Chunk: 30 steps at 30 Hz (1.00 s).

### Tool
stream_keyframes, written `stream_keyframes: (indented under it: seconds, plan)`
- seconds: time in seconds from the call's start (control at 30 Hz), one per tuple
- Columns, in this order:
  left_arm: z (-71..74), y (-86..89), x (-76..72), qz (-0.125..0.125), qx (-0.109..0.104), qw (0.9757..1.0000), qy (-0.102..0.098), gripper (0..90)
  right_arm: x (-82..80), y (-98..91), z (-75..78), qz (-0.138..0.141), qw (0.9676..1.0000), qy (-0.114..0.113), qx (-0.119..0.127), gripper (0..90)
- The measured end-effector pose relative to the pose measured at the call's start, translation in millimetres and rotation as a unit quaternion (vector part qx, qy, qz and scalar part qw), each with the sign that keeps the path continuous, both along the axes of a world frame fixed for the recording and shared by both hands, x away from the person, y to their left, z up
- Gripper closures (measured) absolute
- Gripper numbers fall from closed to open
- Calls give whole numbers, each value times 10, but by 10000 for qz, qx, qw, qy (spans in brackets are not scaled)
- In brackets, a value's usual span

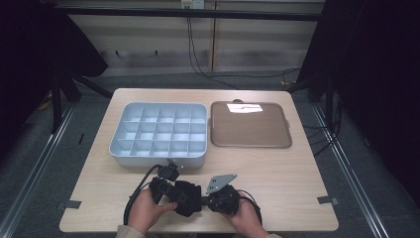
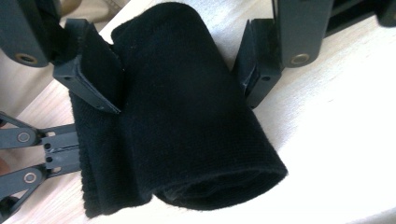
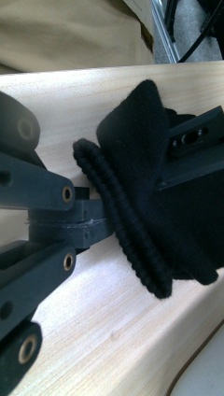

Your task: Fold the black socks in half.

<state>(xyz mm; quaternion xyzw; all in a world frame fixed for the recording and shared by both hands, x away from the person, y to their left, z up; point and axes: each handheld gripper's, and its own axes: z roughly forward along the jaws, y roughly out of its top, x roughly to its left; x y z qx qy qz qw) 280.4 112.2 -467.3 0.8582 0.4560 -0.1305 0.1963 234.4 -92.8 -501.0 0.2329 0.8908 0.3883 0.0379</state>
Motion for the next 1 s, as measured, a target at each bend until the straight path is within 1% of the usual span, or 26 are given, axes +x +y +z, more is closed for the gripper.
stream_keyframes:
  seconds: [0.13, 0.17, 0.37, 0.53, 0.6, 0.73, 0.77, 0.8, 0.83, 0.9, 1.0]
  plan:
    - [-1, -27, 1, -22, 7, 10000, -2, 361, 6, -3, -4, 18, 10000, -33, 11, 900]
    - [-7, -31, 7, -9, 4, 10000, 30, 362, 6, -2, -7, 17, 10000, -34, 26, 900]
    - [-25, -55, 20, -57, -50, 9999, 90, 416, 3, -3, -10, 0, 10000, -44, 37, 900]
    - [-25, -66, 15, -129, -65, 9999, 48, 454, 1, -3, -11, -25, 10000, -21, 45, 900]
    - [-21, -66, 17, -175, -86, 9998, 56, 484, 5, -5, -14, -23, 10000, -27, 61, 900]
    - [-8, -79, 11, -161, -158, 9997, 16, 571, 8, -8, -17, -25, 10000, -26, 79, 900]
    - [-8, -79, 11, -161, -158, 9997, 16, 597, 8, -9, -17, -40, 9999, 10, 106, 900]
    - [11, -77, 15, -171, -178, 9997, 10, 642, 7, -12, -19, -49, 9999, 8, 106, 900]
    - [16, -74, 21, -192, -167, 9997, 15, 663, 6, -11, -19, -53, 9999, 13, 108, 900]
    - [16, -72, 23, -165, -181, 9997, 18, 673, 7, -14, -21, -54, 9999, 9, 117, 900]
    - [23, -61, 38, -132, -224, 9996, 88, 691, 10, -18, -23, -63, 9999, 11, 128, 900]
